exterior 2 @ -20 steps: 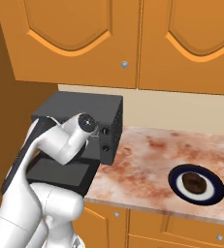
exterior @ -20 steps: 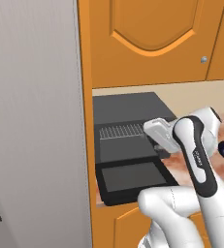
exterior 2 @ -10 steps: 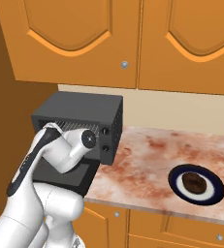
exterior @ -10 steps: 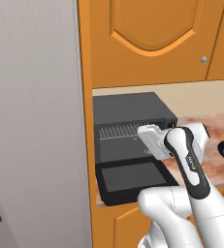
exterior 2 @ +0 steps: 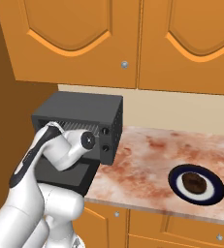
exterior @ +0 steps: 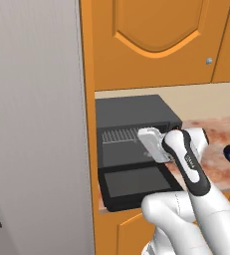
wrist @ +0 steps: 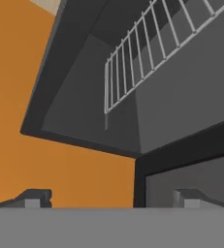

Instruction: Pick up the bagel from the plate, place it on the toaster oven rack, close the door, and set the timer.

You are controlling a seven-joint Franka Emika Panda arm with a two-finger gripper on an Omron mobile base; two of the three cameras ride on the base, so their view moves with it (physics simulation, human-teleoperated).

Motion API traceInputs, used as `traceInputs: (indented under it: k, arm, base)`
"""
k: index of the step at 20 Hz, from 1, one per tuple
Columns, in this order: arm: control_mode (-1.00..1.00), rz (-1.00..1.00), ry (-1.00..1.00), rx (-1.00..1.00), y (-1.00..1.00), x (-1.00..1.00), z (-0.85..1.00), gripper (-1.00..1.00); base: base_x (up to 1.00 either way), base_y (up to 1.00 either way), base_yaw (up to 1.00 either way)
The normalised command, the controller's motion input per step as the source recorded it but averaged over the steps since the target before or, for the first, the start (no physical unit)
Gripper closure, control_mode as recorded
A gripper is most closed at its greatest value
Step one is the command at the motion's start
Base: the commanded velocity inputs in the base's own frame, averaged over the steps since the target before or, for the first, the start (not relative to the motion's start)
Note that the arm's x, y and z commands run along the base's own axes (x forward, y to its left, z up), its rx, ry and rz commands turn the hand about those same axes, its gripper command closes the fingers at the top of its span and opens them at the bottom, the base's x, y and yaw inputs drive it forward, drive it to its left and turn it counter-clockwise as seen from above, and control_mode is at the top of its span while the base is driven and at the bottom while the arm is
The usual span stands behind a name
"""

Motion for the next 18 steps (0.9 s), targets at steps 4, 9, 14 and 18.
traceInputs:
  k: [4, 9, 14, 18]
  arm:
    - [-1.0, -0.01, -0.08, -0.05, 0.14, 0.27, -0.03, -1.0]
    - [-1.0, 0.0, -0.12, -0.04, 0.09, 0.23, -0.11, -1.0]
    - [-1.0, 0.0, -0.09, -0.03, 0.01, 0.13, -0.2, -1.0]
    - [-1.0, 0.0, -0.06, 0.0, 0.0, 0.14, -0.27, -1.0]
  base:
    - [0.0, 0.0, 0.0]
    - [0.0, 0.0, 0.0]
    - [0.0, 0.0, 0.0]
    - [0.0, 0.0, 0.0]
